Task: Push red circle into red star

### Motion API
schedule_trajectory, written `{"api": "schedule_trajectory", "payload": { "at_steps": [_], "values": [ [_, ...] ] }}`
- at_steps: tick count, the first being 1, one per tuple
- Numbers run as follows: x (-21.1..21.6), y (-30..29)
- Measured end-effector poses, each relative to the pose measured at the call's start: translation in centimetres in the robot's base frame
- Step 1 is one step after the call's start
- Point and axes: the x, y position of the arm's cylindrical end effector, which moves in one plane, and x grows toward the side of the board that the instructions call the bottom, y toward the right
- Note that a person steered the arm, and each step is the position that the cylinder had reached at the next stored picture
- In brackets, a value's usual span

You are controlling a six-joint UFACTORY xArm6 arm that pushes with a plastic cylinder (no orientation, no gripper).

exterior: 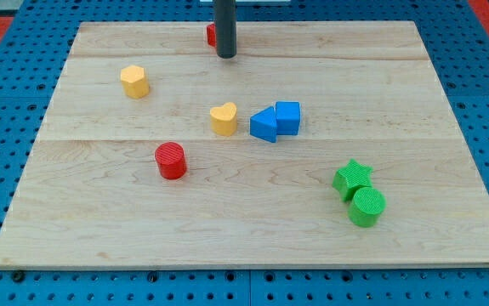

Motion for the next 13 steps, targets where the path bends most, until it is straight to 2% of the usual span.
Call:
{"api": "schedule_trajectory", "payload": {
  "at_steps": [1,3,4,5,6,7,8,10,11,12,13],
  "values": [
    [0.4,-2.4],
    [5.5,-6.7],
    [9.7,-2.3],
    [17.1,-0.6],
    [23.6,-2.2],
    [25.7,-4.9],
    [19.4,-9.0],
    [8.5,-3.3],
    [7.4,0.5],
    [10.2,2.1],
    [7.0,4.5]
  ]
}}
